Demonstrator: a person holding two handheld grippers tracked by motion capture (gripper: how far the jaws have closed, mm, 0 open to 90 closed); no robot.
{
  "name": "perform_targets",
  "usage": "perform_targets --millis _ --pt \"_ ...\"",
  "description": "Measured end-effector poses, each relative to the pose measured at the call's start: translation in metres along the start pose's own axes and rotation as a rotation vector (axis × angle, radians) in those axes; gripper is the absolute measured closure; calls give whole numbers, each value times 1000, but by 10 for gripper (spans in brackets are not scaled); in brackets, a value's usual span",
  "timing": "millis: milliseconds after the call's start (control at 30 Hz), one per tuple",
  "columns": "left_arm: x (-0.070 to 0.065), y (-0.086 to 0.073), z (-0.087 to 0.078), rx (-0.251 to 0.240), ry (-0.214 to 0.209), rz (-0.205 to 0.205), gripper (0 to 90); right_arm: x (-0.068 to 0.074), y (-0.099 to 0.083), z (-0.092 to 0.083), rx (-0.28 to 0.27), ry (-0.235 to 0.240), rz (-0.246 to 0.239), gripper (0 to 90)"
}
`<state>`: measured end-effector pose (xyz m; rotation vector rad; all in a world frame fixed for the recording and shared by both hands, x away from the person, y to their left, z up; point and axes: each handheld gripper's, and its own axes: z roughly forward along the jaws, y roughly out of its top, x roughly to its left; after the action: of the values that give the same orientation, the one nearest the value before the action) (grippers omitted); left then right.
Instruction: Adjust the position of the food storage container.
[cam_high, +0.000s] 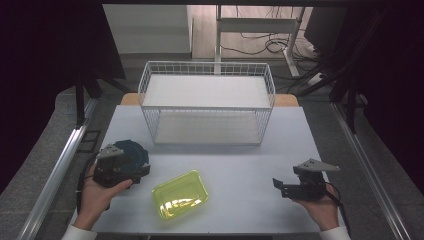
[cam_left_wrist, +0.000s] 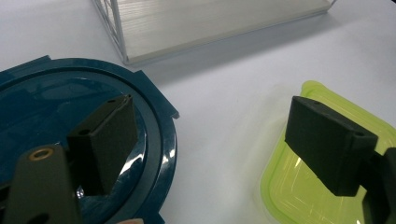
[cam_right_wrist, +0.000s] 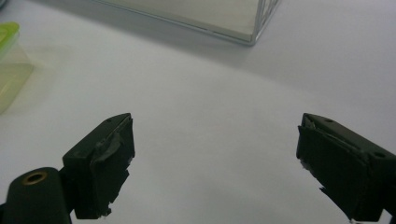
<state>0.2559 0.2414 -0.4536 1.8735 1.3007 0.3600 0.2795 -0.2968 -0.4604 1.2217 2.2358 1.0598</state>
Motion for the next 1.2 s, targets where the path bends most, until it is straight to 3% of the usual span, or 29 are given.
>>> perform_targets --millis 233,467,633,833,867,900,933,1200 --pt "2 -1 0 6 -3 1 186 7 2 -1 3 7 -27 151" --pt "-2 1 -3 -4 -5 12 197 7 4 -7 -13 32 10 161" --pt "-2 4 -3 -11 -7 17 209 9 2 -10 -6 36 5 168" --pt "5 2 -2 5 5 -3 230 9 1 -5 13 39 -2 169" --pt "7 3 -4 1 5 -9 237 9 1 -6 6 81 28 169" --pt "7 3 -4 1 5 -9 238 9 1 -6 6 81 28 169" --pt "8 3 -5 0 9 -11 243 8 2 -8 -14 115 63 172" --pt "24 15 -19 -15 54 -5 321 7 2 -8 -14 101 68 179"
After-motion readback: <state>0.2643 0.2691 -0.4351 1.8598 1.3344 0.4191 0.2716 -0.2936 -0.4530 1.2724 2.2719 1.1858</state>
